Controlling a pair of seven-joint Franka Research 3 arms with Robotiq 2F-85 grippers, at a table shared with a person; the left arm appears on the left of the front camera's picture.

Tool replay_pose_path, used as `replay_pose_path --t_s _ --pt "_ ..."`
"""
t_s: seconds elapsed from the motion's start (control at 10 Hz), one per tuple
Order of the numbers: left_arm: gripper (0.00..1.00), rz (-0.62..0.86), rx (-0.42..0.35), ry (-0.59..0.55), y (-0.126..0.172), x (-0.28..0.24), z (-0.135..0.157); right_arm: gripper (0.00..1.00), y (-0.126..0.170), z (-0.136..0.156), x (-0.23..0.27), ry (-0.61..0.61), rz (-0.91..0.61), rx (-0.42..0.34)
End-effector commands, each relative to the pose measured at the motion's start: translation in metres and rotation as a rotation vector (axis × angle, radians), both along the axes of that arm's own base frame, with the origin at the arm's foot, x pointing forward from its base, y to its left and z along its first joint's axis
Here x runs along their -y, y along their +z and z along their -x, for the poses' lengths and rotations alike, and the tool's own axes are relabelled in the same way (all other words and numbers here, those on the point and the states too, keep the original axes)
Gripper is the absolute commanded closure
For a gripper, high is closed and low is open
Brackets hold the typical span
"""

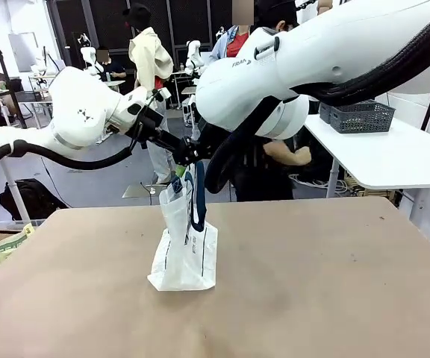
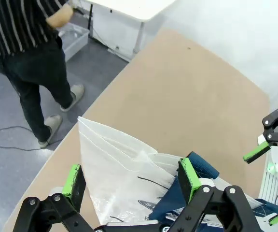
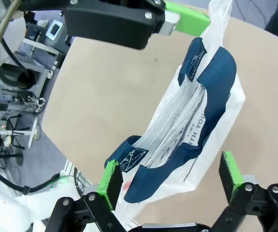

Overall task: Transfer purchased items from the store into the shopping bag.
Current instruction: Open the Reusable shopping bag in the center of the table.

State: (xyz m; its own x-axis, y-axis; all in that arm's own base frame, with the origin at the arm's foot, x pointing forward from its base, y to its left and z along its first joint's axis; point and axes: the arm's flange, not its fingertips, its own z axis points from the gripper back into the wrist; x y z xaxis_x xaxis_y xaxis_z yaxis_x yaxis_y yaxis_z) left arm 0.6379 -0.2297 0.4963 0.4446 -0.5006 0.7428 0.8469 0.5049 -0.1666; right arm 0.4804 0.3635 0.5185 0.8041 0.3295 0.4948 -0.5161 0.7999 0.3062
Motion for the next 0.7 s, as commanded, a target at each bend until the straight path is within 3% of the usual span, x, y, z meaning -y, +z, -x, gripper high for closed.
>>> replay_pose_path --t_s 0.0,0.6 --pt "0.0 -0.02 -0.049 -0.009 -0.002 0.047 -0.039 0.0 -0.005 -0.005 0.006 0.031 -0.015 -0.017" --pt "0.0 -0.068 -0.087 0.004 -0.002 0.06 -0.019 0.0 -0.014 -0.012 0.004 0.022 0.004 -0.041"
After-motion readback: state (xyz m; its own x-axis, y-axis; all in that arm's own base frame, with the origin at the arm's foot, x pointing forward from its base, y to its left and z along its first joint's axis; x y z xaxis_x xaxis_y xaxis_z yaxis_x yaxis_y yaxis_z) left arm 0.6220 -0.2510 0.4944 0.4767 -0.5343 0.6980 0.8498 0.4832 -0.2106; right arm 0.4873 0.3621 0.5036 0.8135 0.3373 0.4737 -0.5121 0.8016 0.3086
